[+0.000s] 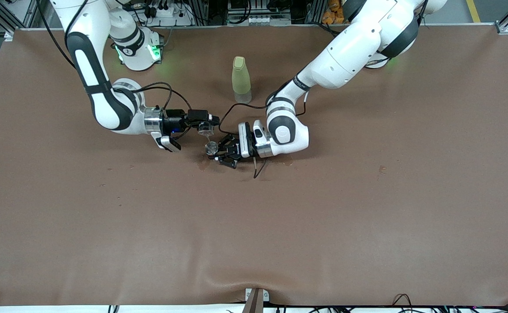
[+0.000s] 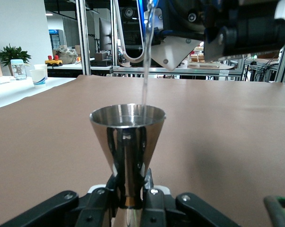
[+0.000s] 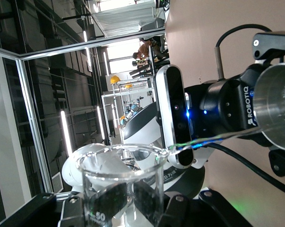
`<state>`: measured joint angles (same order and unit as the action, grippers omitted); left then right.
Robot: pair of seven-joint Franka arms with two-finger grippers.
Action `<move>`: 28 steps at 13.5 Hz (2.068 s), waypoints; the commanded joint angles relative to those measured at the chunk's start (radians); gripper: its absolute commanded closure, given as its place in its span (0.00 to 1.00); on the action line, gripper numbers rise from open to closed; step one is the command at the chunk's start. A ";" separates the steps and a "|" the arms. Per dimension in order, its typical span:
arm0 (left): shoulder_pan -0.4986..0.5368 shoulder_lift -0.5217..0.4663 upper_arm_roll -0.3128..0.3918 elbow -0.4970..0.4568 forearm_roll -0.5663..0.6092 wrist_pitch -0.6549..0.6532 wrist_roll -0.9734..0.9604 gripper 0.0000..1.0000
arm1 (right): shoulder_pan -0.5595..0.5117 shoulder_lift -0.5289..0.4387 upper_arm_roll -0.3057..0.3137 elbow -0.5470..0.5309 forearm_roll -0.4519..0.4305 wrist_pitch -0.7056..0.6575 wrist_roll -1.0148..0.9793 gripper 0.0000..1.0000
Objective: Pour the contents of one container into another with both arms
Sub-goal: 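Tilt the beaker with the right gripper, pouring liquid into the jigger, then carry the jigger back with the left gripper while the right gripper returns the beaker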
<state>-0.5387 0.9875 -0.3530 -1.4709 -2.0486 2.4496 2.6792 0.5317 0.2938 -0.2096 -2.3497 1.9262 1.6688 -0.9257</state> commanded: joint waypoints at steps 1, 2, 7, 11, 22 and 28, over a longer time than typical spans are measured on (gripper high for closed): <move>-0.007 0.000 0.002 0.006 -0.035 0.003 0.013 1.00 | 0.021 -0.028 -0.008 -0.016 0.039 0.016 0.060 1.00; -0.007 0.000 0.002 0.004 -0.035 0.003 0.013 1.00 | 0.021 -0.028 -0.008 -0.016 0.045 0.016 0.070 1.00; -0.009 0.000 0.002 0.004 -0.036 0.003 0.013 1.00 | 0.021 -0.030 -0.007 -0.016 0.074 0.016 0.102 1.00; -0.009 -0.001 0.002 0.003 -0.035 0.003 0.013 1.00 | 0.021 -0.030 -0.007 -0.016 0.082 0.014 0.114 1.00; 0.057 -0.050 0.002 -0.068 -0.010 0.002 0.018 1.00 | -0.002 -0.084 -0.019 0.026 0.007 -0.001 -0.258 1.00; 0.210 -0.170 -0.069 -0.225 0.097 -0.021 0.004 1.00 | -0.301 -0.070 -0.024 0.076 -0.382 -0.111 -0.693 1.00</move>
<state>-0.4022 0.9014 -0.3795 -1.5846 -1.9913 2.4473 2.6794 0.3215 0.2321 -0.2450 -2.2909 1.6427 1.6076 -1.5096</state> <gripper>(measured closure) 0.789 0.837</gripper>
